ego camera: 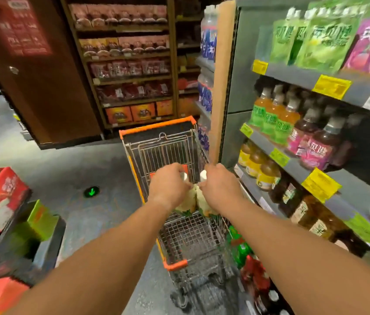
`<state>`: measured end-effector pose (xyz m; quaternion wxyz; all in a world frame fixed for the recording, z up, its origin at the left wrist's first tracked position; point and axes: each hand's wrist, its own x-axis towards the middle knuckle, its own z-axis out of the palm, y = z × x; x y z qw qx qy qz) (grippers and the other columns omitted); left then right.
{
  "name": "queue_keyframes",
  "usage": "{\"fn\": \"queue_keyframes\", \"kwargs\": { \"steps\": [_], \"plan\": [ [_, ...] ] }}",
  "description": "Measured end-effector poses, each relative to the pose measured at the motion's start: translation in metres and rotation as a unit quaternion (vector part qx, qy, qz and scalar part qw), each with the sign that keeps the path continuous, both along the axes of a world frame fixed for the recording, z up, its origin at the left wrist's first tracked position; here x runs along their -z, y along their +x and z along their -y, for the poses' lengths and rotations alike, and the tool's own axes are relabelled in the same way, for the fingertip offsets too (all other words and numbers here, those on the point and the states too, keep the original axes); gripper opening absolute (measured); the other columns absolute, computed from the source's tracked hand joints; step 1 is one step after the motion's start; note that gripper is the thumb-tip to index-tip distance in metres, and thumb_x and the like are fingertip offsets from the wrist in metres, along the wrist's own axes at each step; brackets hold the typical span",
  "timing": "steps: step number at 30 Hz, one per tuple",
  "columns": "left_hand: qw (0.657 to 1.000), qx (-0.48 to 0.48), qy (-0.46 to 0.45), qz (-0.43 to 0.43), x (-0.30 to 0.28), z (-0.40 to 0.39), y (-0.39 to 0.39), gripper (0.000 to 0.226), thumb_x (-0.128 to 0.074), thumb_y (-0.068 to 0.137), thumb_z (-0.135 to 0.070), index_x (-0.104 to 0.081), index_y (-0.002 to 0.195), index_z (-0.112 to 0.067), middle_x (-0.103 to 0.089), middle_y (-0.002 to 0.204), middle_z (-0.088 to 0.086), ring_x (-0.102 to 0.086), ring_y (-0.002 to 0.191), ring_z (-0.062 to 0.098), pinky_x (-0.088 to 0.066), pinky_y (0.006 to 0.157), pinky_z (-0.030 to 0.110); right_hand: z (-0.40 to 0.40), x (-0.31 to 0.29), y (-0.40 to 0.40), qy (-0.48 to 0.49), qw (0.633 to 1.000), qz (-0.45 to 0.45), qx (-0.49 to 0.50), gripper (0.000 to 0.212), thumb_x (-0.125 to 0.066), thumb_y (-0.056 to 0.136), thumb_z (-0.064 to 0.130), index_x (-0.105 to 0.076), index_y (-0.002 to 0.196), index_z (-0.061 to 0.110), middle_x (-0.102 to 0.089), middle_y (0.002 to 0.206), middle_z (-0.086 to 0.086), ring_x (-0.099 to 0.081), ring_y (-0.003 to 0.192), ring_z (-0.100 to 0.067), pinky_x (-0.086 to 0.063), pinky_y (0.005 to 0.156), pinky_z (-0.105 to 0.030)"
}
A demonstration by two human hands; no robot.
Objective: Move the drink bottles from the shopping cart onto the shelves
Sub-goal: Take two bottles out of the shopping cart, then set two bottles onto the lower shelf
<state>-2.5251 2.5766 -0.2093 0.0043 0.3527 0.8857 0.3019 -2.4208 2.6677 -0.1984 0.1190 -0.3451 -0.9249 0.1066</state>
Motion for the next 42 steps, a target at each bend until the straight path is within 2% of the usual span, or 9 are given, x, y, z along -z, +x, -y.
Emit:
{"fn": "queue_keyframes", "kwargs": {
  "steps": [4, 11, 17, 21, 27, 30, 36, 39, 42],
  "plan": [
    [0.999, -0.027, -0.017, 0.019, 0.075, -0.069, -0.067, 0.025, -0.077, 0.075, -0.035, -0.054, 0.075, -0.025, -0.057, 0.072, -0.012, -0.053, 0.068, 0.014, -0.035, 0.056, 0.028, -0.069, 0.075, -0.076, -0.044, 0.999, 0.016, -0.004, 0.035, -0.057, 0.095, 0.028, -0.052, 0.126, 0.014, -0.052, 0.121, -0.011, -0.057, 0.109, -0.034, -0.048, 0.085, -0.040],
    [0.994, -0.042, -0.052, 0.092, 0.241, -0.191, -0.174, 0.006, -0.064, 0.078, -0.018, -0.060, 0.082, -0.016, -0.062, 0.078, 0.001, -0.058, 0.074, 0.024, -0.048, 0.063, 0.038, -0.194, 0.255, -0.189, -0.116, 0.992, 0.047, -0.001, 0.045, -0.053, 0.097, 0.018, -0.042, 0.140, 0.017, -0.051, 0.120, -0.010, -0.059, 0.101, -0.031, -0.047, 0.079, -0.039],
    [0.981, -0.052, -0.100, 0.156, 0.400, -0.268, -0.242, 0.012, -0.066, 0.076, -0.013, -0.062, 0.087, -0.011, -0.064, 0.086, 0.011, -0.061, 0.081, 0.033, -0.048, 0.065, 0.039, -0.264, 0.421, -0.266, -0.186, 0.980, 0.077, 0.012, 0.030, -0.044, 0.098, 0.012, -0.049, 0.127, 0.016, -0.050, 0.113, -0.007, -0.055, 0.110, -0.033, -0.047, 0.093, -0.046],
    [0.974, -0.046, -0.141, 0.171, 0.478, -0.290, -0.270, 0.024, -0.065, 0.072, -0.011, -0.043, 0.070, -0.020, -0.051, 0.074, 0.006, -0.058, 0.080, 0.034, -0.033, 0.060, 0.034, -0.281, 0.493, -0.298, -0.169, 0.983, 0.057, 0.054, 0.019, -0.053, 0.092, 0.013, -0.051, 0.110, 0.010, -0.054, 0.103, -0.013, -0.056, 0.089, -0.035, -0.050, 0.074, -0.048],
    [0.972, -0.039, -0.145, 0.181, 0.535, -0.306, -0.284, 0.014, -0.066, 0.076, -0.012, -0.060, 0.088, -0.013, -0.064, 0.092, 0.014, -0.057, 0.090, 0.035, -0.040, 0.072, 0.036, -0.293, 0.540, -0.315, -0.146, 0.982, 0.101, 0.058, 0.021, -0.040, 0.102, 0.022, -0.058, 0.111, 0.015, -0.061, 0.112, -0.010, -0.060, 0.092, -0.023, -0.044, 0.077, -0.034],
    [0.972, -0.035, -0.128, 0.196, 0.544, -0.313, -0.286, 0.018, -0.065, 0.077, -0.009, -0.061, 0.095, -0.011, -0.062, 0.097, 0.013, -0.055, 0.095, 0.033, -0.040, 0.074, 0.035, -0.300, 0.543, -0.318, -0.154, 0.979, 0.116, 0.065, 0.029, -0.041, 0.099, 0.006, -0.052, 0.125, 0.010, -0.055, 0.122, -0.011, -0.060, 0.103, -0.023, -0.048, 0.083, -0.031],
    [0.953, -0.038, -0.159, 0.254, 0.543, -0.323, -0.295, 0.043, -0.074, 0.076, -0.015, -0.060, 0.117, -0.014, -0.059, 0.111, 0.010, -0.055, 0.105, 0.030, -0.044, 0.086, 0.031, -0.303, 0.531, -0.323, -0.177, 0.971, 0.109, 0.117, 0.040, -0.050, 0.090, -0.003, -0.047, 0.129, 0.008, -0.048, 0.124, -0.013, -0.062, 0.098, -0.022, -0.051, 0.081, -0.027],
    [0.936, -0.022, -0.175, 0.305, 0.533, -0.309, -0.294, 0.051, -0.070, 0.073, -0.008, -0.056, 0.121, -0.015, -0.058, 0.115, 0.010, -0.059, 0.102, 0.028, -0.050, 0.090, 0.031, -0.294, 0.520, -0.319, -0.182, 0.972, 0.108, 0.106, 0.044, -0.057, 0.085, -0.004, -0.047, 0.127, 0.008, -0.047, 0.124, -0.012, -0.058, 0.101, -0.021, -0.051, 0.089, -0.029],
    [0.949, 0.026, -0.175, 0.260, 0.505, -0.296, -0.293, 0.049, -0.060, 0.076, -0.009, -0.050, 0.124, -0.017, -0.054, 0.110, 0.004, -0.055, 0.105, 0.028, -0.050, 0.091, 0.035, -0.285, 0.494, -0.316, -0.179, 0.971, 0.106, 0.116, 0.037, -0.055, 0.088, 0.005, -0.047, 0.125, 0.011, -0.046, 0.120, -0.010, -0.054, 0.103, -0.023, -0.049, 0.089, -0.033]
  ]
}}
